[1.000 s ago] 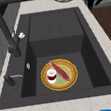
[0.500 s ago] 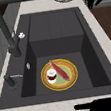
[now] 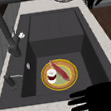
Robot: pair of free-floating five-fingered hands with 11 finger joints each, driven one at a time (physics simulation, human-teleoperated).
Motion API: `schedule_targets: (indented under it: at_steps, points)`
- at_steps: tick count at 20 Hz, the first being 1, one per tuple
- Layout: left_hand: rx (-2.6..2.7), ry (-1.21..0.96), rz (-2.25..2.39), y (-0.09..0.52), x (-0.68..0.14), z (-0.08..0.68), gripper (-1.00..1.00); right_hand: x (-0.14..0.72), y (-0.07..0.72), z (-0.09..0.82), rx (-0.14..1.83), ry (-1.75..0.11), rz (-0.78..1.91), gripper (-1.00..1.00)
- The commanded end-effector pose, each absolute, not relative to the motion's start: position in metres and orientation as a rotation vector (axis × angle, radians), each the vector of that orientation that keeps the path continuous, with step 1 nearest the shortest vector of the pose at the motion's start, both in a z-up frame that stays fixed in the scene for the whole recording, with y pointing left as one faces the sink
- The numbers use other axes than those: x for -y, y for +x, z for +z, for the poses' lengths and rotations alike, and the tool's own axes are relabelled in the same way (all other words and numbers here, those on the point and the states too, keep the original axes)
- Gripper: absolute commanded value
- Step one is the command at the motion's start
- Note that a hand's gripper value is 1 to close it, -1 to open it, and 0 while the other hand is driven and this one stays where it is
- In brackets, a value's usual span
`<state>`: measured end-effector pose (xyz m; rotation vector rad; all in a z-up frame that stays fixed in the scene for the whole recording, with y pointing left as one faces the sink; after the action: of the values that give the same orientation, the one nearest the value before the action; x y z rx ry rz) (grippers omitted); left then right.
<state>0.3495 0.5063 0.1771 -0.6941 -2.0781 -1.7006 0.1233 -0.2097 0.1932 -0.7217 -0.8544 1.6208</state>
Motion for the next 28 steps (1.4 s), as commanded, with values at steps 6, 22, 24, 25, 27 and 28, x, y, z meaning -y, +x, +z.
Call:
schedule_targets:
  at_steps: [6, 22, 24, 25, 27, 28]
  points:
    - [1.991, -0.654, -1.731, 0.356, -0.474, 0.173, -1.0, 0.21, 0.123, 0.193, 0.854, -0.722, 1.621, 0.0]
    - [1.949, -0.667, -1.778, 0.389, -0.407, 0.156, -1.0, 0.21, 0.123, 0.193, 0.854, -0.722, 1.621, 0.0]
    - [1.942, -0.665, -1.781, 0.396, -0.396, 0.149, -1.0, 0.21, 0.123, 0.193, 0.854, -0.722, 1.621, 0.0]
    - [1.937, -0.664, -1.784, 0.399, -0.391, 0.145, -1.0, 0.21, 0.123, 0.193, 0.854, -0.722, 1.621, 0.0]
    - [1.933, -0.658, -1.792, 0.406, -0.381, 0.137, -1.0, 0.21, 0.123, 0.193, 0.854, -0.722, 1.621, 0.0]
    - [1.931, -0.65, -1.793, 0.409, -0.376, 0.132, -1.0, 0.21, 0.123, 0.193, 0.854, -0.722, 1.621, 0.0]
